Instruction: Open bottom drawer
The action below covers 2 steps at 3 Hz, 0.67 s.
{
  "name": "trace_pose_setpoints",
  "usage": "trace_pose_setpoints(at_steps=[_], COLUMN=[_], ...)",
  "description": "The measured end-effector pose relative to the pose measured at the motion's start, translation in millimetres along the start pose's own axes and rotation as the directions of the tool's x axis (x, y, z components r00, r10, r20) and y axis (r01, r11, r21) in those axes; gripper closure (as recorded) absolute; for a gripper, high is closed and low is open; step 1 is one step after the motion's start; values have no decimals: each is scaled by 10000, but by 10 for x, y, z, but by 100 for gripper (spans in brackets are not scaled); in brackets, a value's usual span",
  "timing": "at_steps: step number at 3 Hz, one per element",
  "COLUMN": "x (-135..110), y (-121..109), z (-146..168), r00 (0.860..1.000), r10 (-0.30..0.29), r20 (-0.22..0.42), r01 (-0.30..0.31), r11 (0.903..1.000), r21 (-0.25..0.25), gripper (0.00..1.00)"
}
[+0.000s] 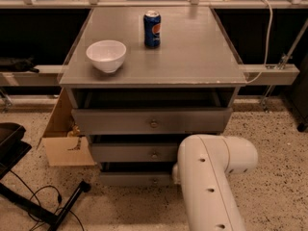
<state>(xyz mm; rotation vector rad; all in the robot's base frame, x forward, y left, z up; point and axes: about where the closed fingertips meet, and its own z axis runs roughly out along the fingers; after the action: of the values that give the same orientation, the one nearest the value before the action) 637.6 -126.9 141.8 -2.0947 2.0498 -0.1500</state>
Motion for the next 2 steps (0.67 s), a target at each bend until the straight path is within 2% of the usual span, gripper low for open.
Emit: trace_pose_setpoints(at_steps=[1,2], x=[-3,32], y=[-10,117], z=[-43,-116], r00=[10000,10000], r10=[0,75], r20=[0,-49], r01=[0,-76], r11=[10000,9997], r21=[0,-226], gripper=[87,100])
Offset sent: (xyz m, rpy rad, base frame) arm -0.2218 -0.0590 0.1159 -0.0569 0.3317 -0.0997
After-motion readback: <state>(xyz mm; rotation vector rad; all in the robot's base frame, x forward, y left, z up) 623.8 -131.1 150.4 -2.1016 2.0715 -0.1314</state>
